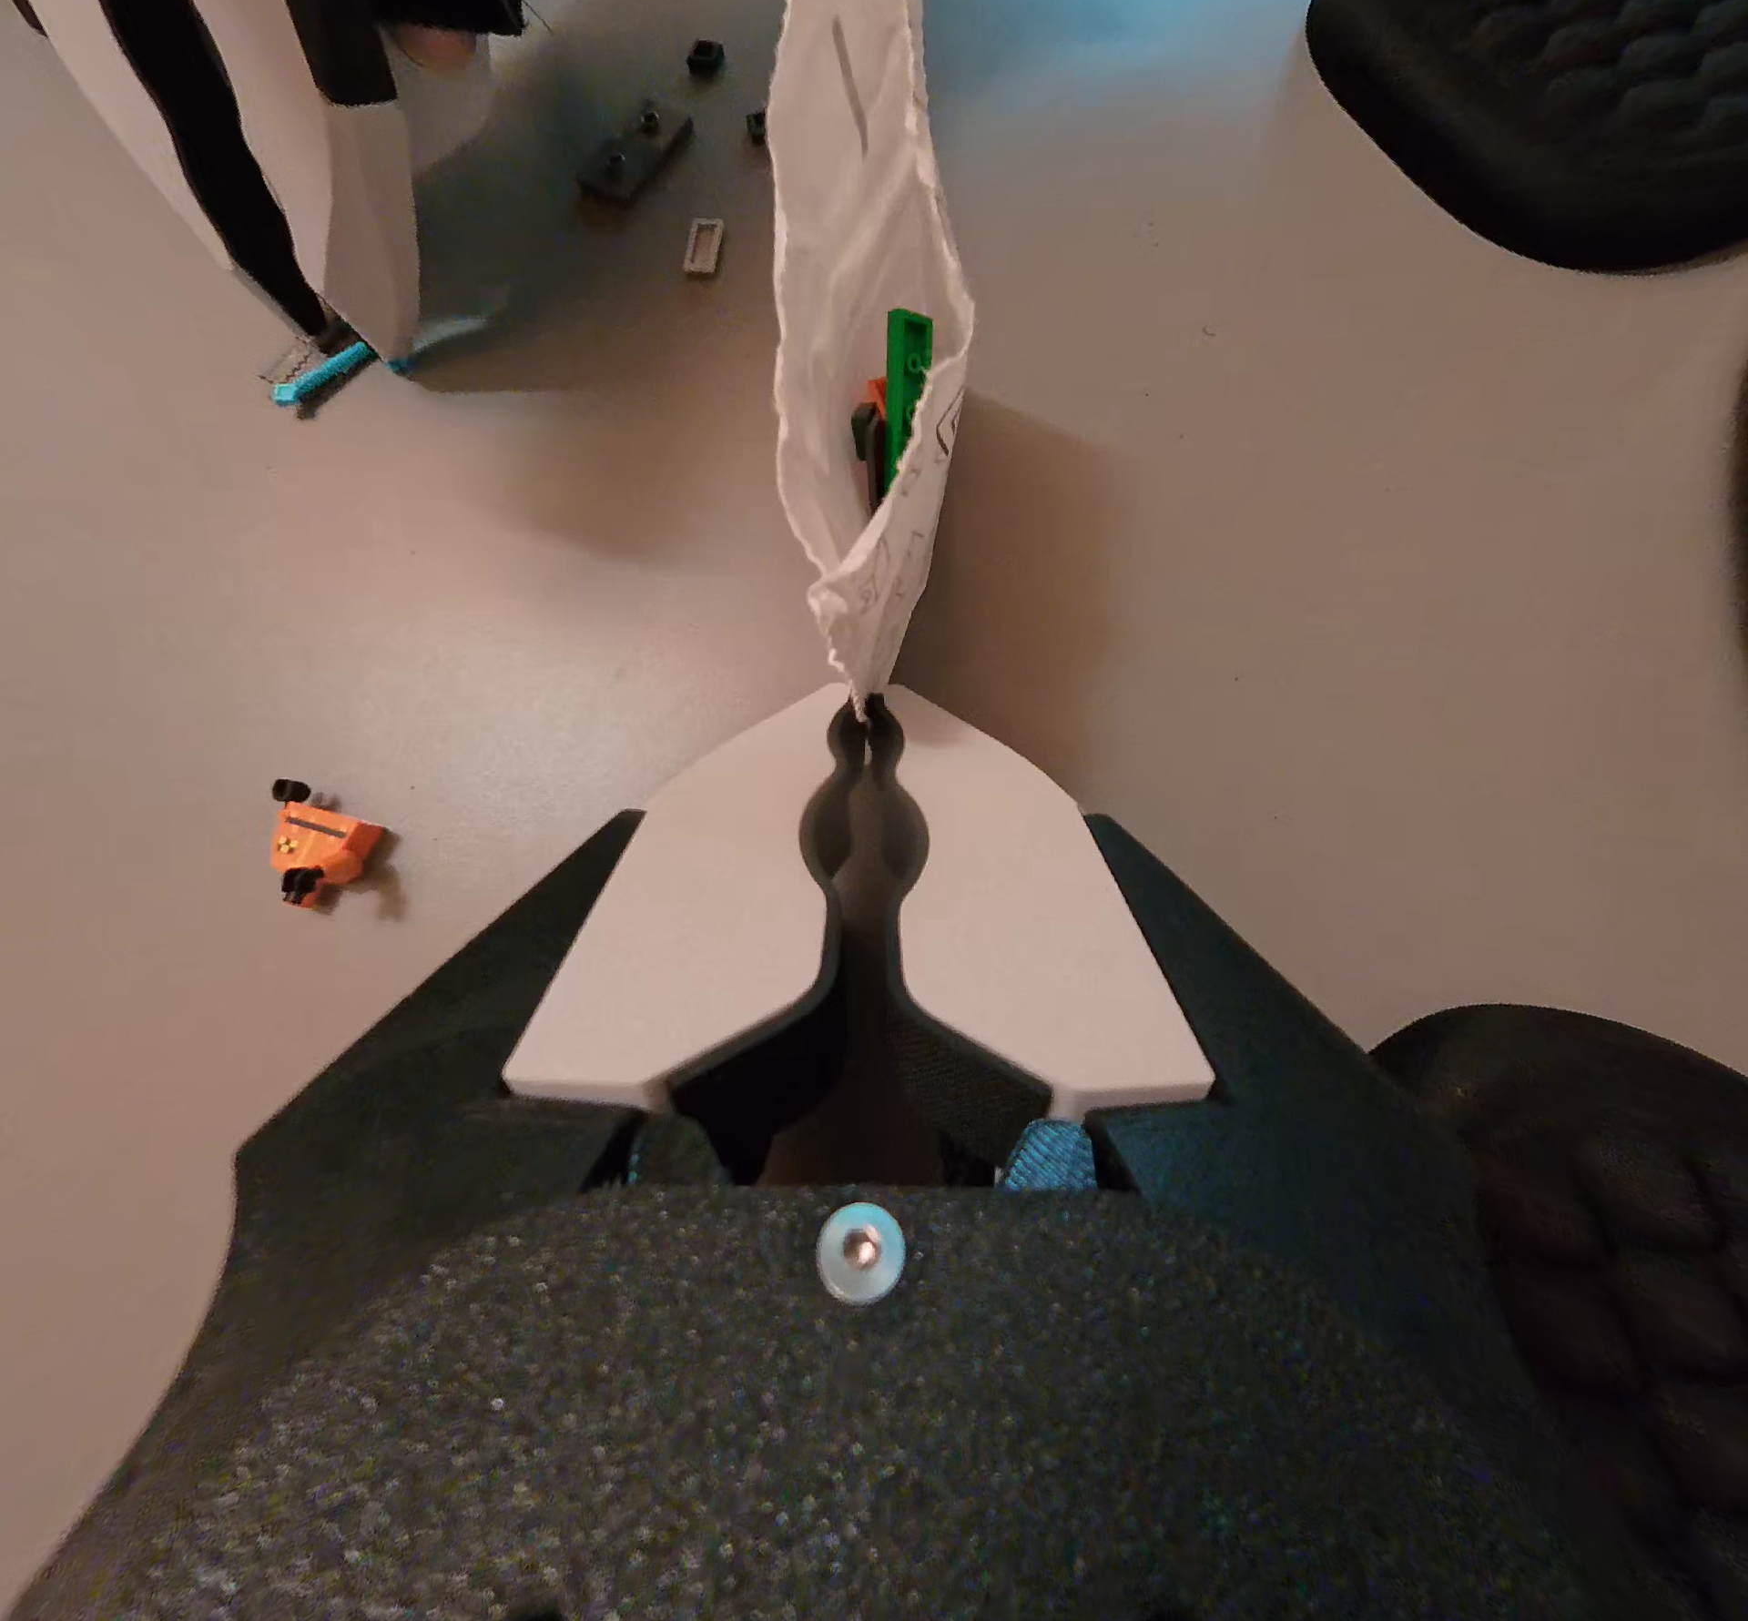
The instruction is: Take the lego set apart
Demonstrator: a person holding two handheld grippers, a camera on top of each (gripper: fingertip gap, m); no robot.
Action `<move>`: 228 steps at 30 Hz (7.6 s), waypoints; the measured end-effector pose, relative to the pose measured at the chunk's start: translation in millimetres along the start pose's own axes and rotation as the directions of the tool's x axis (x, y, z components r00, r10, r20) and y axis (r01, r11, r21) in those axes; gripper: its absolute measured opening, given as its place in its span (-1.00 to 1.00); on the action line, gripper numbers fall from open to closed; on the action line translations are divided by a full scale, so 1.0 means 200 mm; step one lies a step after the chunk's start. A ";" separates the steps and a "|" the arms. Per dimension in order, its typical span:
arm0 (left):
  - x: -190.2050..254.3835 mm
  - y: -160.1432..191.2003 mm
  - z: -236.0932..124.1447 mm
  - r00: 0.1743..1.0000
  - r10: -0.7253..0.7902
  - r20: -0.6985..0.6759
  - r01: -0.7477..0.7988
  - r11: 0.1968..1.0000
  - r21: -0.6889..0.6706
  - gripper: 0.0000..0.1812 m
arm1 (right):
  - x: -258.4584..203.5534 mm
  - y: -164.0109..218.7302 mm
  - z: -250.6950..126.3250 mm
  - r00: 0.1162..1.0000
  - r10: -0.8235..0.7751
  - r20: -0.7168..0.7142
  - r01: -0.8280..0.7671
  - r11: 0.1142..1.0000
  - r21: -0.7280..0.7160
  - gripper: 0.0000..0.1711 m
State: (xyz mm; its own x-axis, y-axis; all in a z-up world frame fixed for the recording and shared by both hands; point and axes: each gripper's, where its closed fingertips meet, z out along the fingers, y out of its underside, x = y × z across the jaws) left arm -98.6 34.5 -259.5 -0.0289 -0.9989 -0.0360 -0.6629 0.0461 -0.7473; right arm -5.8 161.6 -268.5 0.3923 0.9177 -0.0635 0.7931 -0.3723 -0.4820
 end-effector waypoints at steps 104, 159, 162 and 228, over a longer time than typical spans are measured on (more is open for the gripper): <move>0.08 -0.03 0.02 0.994 0.069 -0.090 -0.066 0.997 0.036 -0.99 | -0.80 0.02 -0.27 0.975 -0.177 0.137 0.074 0.832 0.550 -1.00; 0.19 -0.43 -0.01 0.893 -0.190 -0.409 0.061 0.950 -0.307 -0.81 | -0.87 0.16 -0.35 0.961 -0.273 0.039 0.207 0.808 0.552 -0.99; 0.15 -0.41 0.02 0.933 -0.115 -0.341 0.002 0.949 -0.315 -0.81 | -0.87 0.17 -0.34 0.962 -0.270 0.048 0.201 0.811 0.550 -0.98; -0.53 0.14 -0.08 0.951 -0.231 0.204 0.285 0.913 -0.291 -0.55 | -0.84 0.15 -0.33 0.972 -0.213 0.098 0.119 0.808 0.577 -0.97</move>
State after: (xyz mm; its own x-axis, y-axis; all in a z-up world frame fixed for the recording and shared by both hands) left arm -126.7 142.2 -266.5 0.2785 -0.9604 0.0031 -0.8315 -0.2428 -0.4996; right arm -17.6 -12.8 -214.4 0.1670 0.9849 -0.0449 0.4188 -0.1121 -0.9012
